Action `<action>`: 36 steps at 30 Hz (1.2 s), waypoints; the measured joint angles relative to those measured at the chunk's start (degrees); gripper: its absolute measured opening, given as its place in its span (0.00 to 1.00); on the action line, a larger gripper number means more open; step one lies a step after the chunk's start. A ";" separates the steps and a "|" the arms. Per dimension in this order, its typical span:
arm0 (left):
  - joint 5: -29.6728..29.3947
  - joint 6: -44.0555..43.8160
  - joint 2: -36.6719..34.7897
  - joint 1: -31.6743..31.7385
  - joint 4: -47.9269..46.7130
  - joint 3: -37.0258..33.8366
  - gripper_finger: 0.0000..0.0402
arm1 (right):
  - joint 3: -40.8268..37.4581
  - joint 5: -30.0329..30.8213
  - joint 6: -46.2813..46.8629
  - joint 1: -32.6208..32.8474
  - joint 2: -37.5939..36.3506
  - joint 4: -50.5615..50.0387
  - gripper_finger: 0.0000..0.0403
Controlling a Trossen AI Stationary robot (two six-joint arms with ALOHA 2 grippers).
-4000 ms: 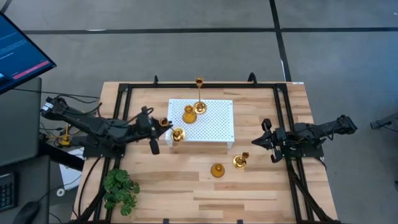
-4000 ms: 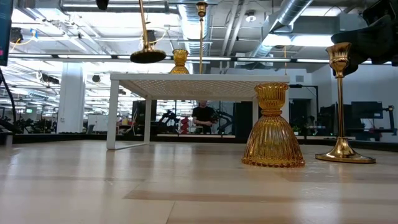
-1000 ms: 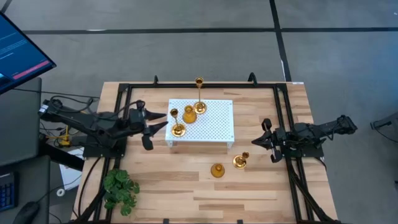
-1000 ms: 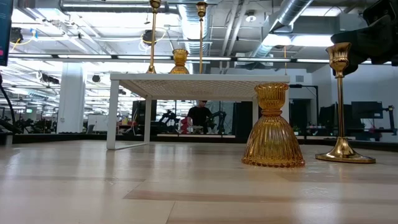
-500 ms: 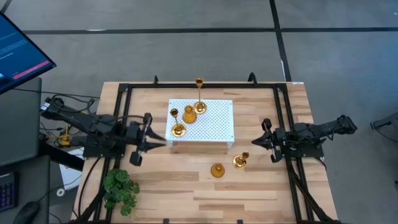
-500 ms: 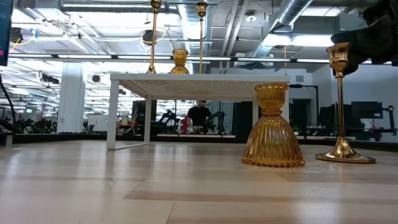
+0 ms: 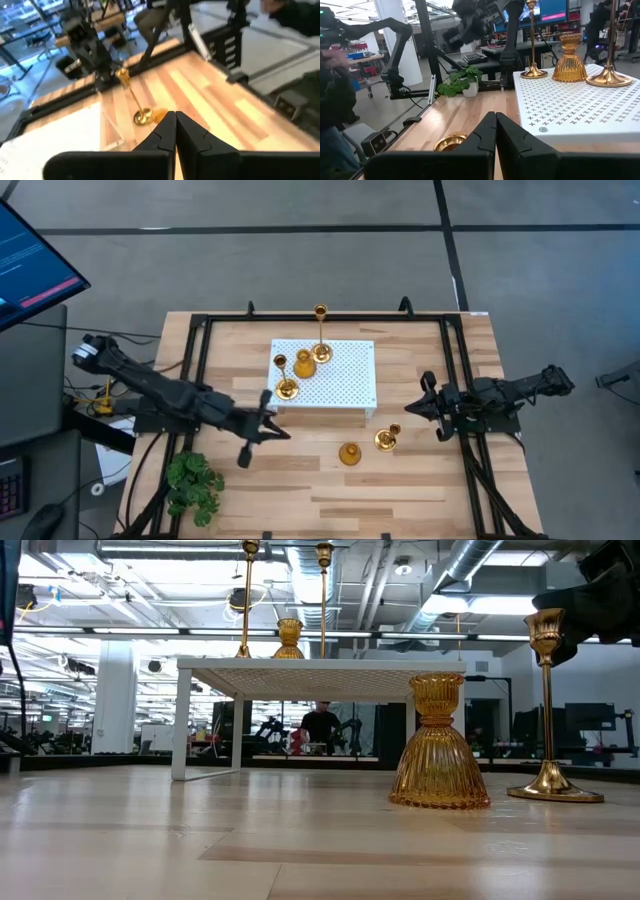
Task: Pick & Place candle stick holders
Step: Move the gold candle holder to the bottom of the table
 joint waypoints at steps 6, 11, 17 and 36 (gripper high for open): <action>-7.94 -1.77 3.97 1.63 4.28 -3.11 0.01 | 0.00 0.04 -0.03 0.00 0.01 0.47 0.00; -5.50 -3.72 0.95 4.02 6.88 -8.24 0.01 | 0.00 0.07 -0.26 0.00 0.02 0.52 0.00; 3.50 -3.21 -7.29 5.55 7.53 -15.02 0.01 | 0.00 0.15 0.94 0.00 0.01 0.44 0.00; 13.31 5.72 -26.89 5.96 7.35 -29.48 0.02 | 0.30 11.69 1.03 0.02 0.01 5.02 0.00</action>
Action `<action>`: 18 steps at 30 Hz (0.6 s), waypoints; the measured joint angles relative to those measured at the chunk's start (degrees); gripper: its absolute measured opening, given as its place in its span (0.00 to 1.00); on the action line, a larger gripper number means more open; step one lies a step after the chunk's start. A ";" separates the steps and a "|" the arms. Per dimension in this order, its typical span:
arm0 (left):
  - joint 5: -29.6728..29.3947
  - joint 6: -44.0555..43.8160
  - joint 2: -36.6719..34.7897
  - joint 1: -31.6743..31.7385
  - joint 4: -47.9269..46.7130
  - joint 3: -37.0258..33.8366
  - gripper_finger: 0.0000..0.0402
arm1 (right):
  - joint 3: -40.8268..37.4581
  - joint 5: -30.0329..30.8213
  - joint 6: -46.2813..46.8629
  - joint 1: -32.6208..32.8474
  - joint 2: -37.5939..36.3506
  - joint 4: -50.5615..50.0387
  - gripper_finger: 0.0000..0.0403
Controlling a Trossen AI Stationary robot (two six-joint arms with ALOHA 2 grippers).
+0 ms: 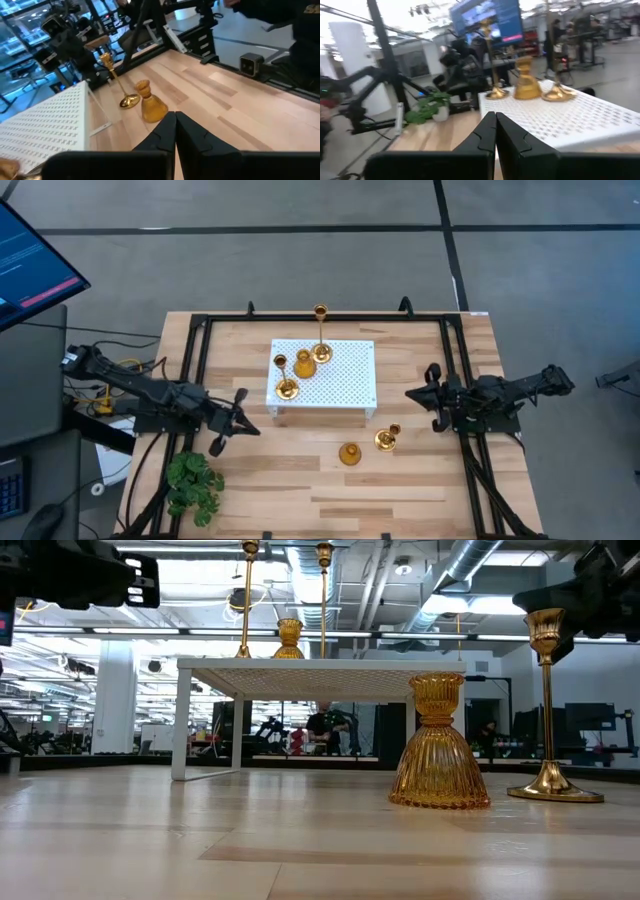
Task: Pick & Place candle stick holders
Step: Move the gold candle holder to the bottom of the table
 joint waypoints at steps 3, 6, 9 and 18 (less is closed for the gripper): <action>-3.35 -0.05 0.07 -0.04 -0.13 -0.38 0.02 | 0.47 0.95 -0.01 -0.02 0.40 -0.39 0.00; -6.34 -0.50 0.41 -0.03 -0.08 -0.38 0.02 | 0.68 1.01 -0.01 -0.01 0.51 -0.41 0.00; -6.54 -0.56 1.06 -0.02 0.09 -0.38 0.02 | 0.76 1.01 -2.27 -0.02 0.82 -2.31 0.00; -6.63 0.28 2.19 -0.04 4.29 -0.38 0.01 | 1.02 3.50 1.38 -0.17 3.95 -6.80 0.00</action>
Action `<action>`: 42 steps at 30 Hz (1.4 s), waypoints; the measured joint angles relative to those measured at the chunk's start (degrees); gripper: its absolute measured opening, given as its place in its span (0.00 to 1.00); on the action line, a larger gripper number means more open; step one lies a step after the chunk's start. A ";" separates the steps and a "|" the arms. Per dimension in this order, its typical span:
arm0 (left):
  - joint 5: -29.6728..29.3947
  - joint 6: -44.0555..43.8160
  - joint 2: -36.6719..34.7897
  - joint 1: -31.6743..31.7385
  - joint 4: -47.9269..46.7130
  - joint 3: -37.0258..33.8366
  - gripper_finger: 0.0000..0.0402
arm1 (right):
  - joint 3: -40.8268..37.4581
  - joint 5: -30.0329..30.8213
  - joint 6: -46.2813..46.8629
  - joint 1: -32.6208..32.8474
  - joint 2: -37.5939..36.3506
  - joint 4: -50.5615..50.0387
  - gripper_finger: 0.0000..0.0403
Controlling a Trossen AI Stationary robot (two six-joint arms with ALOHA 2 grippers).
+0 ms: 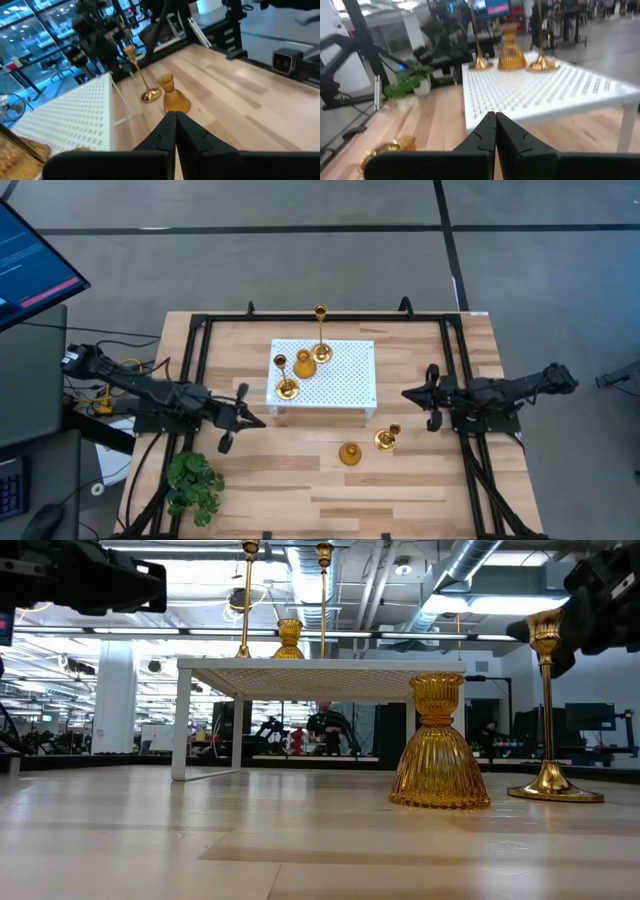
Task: Pick & Place candle stick holders
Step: Move the gold candle holder to the bottom of the table
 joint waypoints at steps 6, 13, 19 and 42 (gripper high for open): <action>0.02 -0.47 0.02 -0.01 0.81 0.00 0.02 | 0.02 0.04 7.50 -0.31 8.13 -0.12 0.00; 0.00 -1.79 0.02 -0.01 1.15 0.02 0.01 | 0.02 0.02 14.25 -0.31 20.86 -0.21 0.00; 0.02 -1.81 0.02 -0.01 1.20 0.02 0.01 | -0.07 -1.75 17.11 -0.07 29.23 4.51 0.00; 0.02 -2.34 0.04 0.00 1.30 0.07 0.01 | -0.02 -4.51 20.65 8.75 54.51 30.84 0.00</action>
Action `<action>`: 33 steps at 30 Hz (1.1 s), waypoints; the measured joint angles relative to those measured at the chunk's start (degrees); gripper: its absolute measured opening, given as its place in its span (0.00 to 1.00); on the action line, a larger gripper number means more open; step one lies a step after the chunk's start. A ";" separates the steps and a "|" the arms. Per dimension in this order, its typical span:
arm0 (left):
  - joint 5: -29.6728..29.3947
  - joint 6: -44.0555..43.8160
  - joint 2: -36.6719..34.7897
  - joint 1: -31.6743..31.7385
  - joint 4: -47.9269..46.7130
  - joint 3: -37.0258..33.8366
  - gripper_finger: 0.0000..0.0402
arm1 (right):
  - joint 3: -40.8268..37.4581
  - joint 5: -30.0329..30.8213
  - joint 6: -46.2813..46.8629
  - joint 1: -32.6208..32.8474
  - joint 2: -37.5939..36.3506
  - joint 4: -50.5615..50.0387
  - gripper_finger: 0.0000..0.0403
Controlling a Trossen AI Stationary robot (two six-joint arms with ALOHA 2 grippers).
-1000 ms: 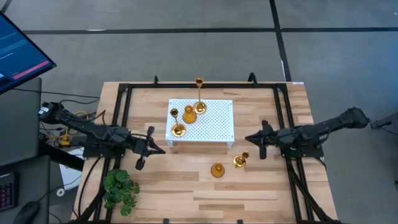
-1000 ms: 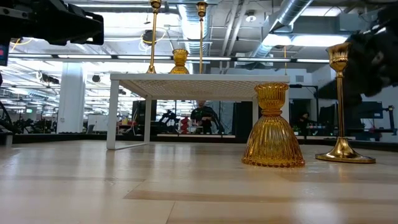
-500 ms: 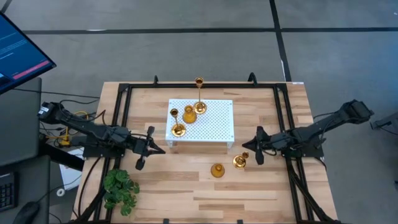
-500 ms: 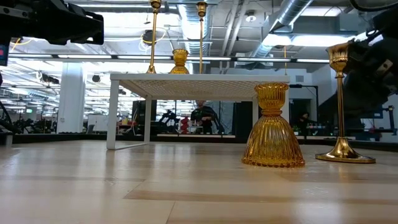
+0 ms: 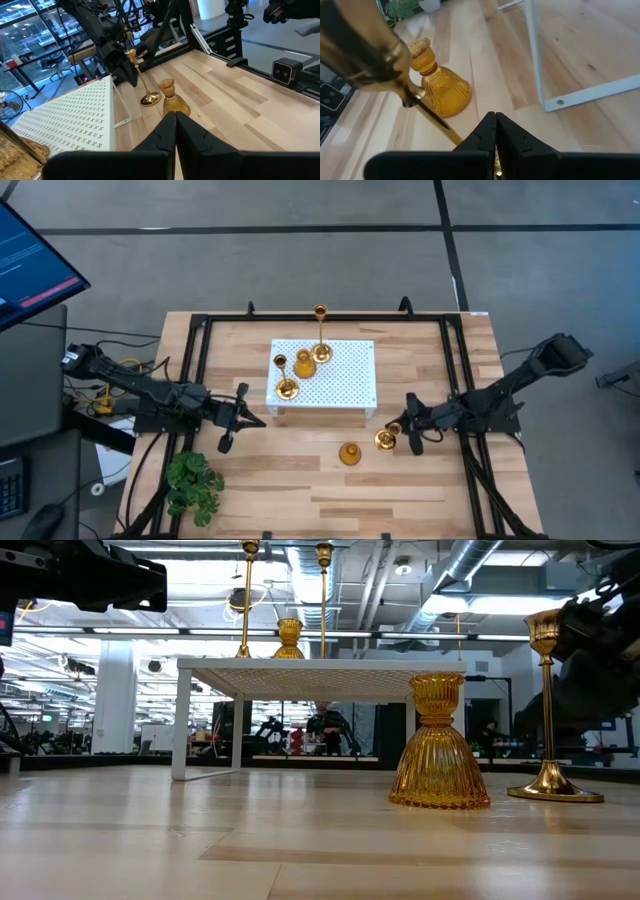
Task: Pick & Place candle stick holders
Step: Move the gold candle holder to the bottom of the table
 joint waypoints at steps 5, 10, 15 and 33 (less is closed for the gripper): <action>0.00 0.00 0.00 0.00 0.01 0.00 0.01 | 0.04 -0.03 0.00 1.35 5.34 5.23 0.00; 0.00 -1.24 0.00 0.02 0.01 0.02 0.01 | 0.09 -1.48 0.00 2.72 10.96 11.60 0.00; 0.00 -1.27 0.00 -0.01 0.01 0.02 0.01 | 0.19 -4.34 0.00 4.69 16.01 18.52 0.00; 0.00 -2.54 0.00 0.01 0.02 0.02 0.02 | 13.26 -8.33 1.86 15.64 31.36 18.85 0.00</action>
